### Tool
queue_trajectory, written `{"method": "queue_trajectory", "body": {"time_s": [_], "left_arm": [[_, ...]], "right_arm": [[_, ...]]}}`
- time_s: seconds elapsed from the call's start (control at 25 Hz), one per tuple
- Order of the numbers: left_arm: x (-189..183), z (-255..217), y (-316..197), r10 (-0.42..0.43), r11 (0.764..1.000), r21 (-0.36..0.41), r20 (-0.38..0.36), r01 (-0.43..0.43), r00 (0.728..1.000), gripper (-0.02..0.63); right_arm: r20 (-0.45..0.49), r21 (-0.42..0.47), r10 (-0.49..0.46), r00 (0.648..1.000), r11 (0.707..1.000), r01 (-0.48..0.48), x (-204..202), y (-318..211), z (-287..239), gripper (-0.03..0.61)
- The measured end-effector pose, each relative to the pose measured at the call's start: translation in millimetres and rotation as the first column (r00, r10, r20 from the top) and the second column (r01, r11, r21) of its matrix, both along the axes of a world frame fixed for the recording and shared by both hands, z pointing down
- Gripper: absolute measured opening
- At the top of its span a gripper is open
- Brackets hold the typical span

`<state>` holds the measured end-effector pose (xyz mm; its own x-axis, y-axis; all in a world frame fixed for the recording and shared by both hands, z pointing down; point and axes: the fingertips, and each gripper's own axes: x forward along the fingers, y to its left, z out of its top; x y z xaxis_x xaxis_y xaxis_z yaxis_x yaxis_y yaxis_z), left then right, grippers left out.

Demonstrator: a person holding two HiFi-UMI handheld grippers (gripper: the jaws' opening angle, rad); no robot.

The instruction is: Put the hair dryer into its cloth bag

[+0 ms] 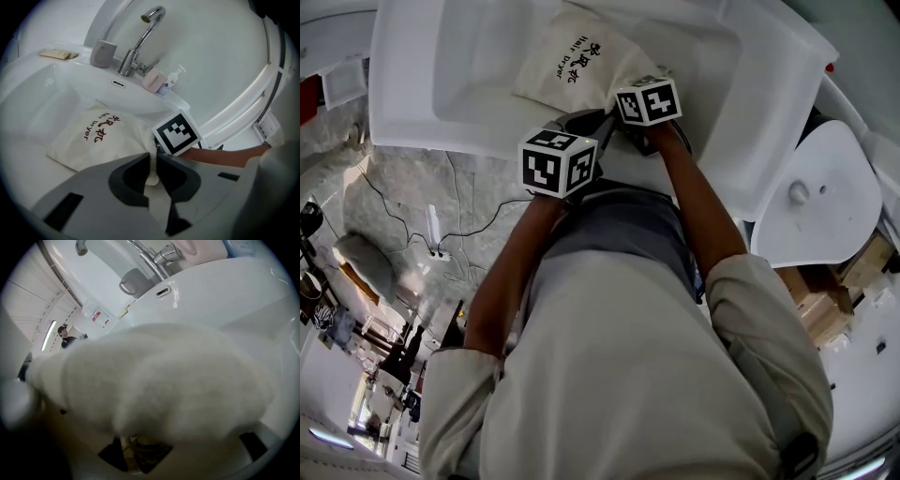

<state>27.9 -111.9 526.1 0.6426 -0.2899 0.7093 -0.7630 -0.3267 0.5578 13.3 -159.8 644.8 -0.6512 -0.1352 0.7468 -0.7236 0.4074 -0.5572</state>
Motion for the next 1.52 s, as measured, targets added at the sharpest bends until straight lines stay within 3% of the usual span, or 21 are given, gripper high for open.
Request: {"method": "queue_trajectory", "body": {"time_s": [0.36, 0.8, 1.04, 1.52], "left_arm": [[1.4, 3.0, 0.4, -0.033, 0.999, 0.010, -0.025, 0.034, 0.999, 0.048], [-5.0, -4.3, 2.8, -0.126, 0.988, 0.103, 0.091, 0.116, 0.988, 0.051], [-12.4, -23.2, 1.3, -0.164, 0.976, 0.160, 0.081, 0.149, 0.983, 0.051], [-27.8, -62.5, 14.2, -0.061, 0.969, 0.241, 0.034, 0.051, 0.998, 0.049]], "right_arm": [[-0.006, -0.007, 0.044, 0.999, 0.999, -0.044, 16.8, 4.0, -11.0, 0.268], [0.025, 0.074, 0.086, 0.996, 0.993, -0.088, 55.6, 8.4, -45.6, 0.264], [0.056, 0.123, 0.113, 0.992, 0.985, -0.119, 60.6, 9.9, -65.7, 0.203], [0.062, 0.244, 0.259, 0.964, 0.933, -0.266, 68.9, 35.0, -123.0, 0.126]]}}
